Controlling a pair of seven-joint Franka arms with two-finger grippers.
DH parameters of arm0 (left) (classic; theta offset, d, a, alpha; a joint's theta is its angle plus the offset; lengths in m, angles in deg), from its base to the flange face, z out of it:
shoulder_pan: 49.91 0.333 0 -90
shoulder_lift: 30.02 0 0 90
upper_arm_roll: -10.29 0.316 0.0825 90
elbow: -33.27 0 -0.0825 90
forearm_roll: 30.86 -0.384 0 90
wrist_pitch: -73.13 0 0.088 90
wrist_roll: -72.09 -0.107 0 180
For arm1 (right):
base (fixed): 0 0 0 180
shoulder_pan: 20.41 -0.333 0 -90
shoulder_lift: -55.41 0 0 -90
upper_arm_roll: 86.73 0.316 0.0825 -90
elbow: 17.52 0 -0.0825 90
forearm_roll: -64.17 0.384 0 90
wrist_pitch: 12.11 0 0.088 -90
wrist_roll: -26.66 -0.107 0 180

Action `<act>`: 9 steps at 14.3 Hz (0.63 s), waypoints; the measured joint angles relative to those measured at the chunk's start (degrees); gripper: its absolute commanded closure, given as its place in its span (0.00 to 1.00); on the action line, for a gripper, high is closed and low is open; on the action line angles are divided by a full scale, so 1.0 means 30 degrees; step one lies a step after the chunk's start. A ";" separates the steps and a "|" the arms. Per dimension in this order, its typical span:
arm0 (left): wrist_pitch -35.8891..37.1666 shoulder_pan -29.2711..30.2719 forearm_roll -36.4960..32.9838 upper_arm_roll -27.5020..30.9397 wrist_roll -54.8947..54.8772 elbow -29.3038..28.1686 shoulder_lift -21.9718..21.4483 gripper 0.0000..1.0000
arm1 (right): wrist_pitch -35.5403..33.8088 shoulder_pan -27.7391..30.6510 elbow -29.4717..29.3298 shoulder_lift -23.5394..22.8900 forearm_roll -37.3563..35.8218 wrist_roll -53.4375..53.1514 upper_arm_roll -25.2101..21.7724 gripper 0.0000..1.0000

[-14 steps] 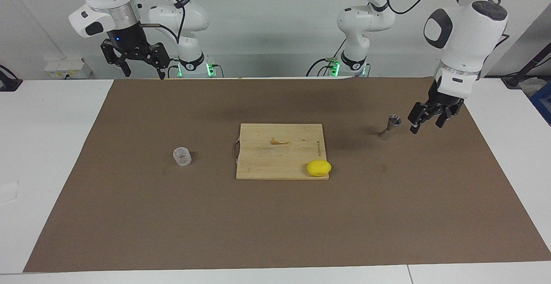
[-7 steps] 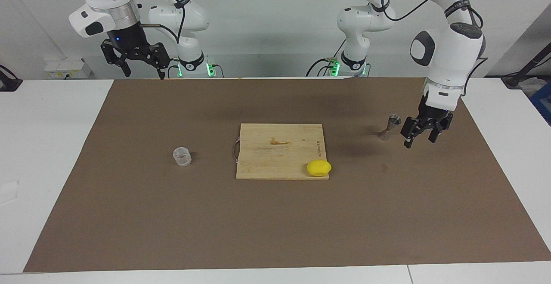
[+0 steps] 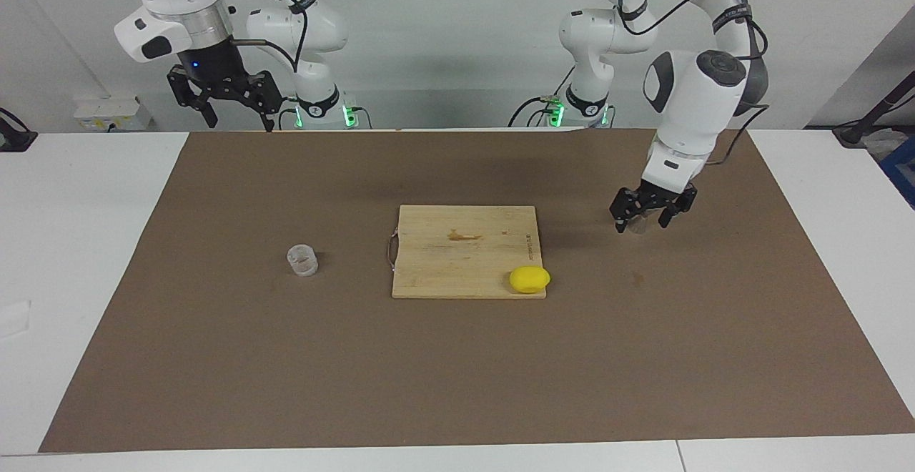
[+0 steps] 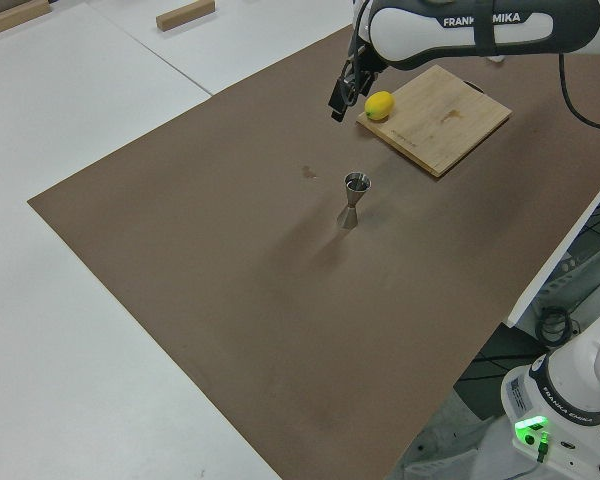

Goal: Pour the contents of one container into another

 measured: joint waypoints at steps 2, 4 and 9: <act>0.0718 -0.1546 0.0000 -0.0055 0.0091 0.0522 -0.0007 0.00 | 0.0000 0.0000 0.0000 0.0000 0.0000 0.0000 0.0000 0.00; 0.2136 -0.2638 0.0000 -0.0079 0.0286 0.0943 -0.0007 0.00 | 0.0000 0.0000 0.0000 0.0000 0.0000 0.0000 0.0000 0.00; 0.4072 -0.3007 0.0887 0.0161 0.0306 0.1627 0.0004 0.00 | 0.0000 0.0000 0.0000 0.0000 0.0000 0.0000 0.0000 0.00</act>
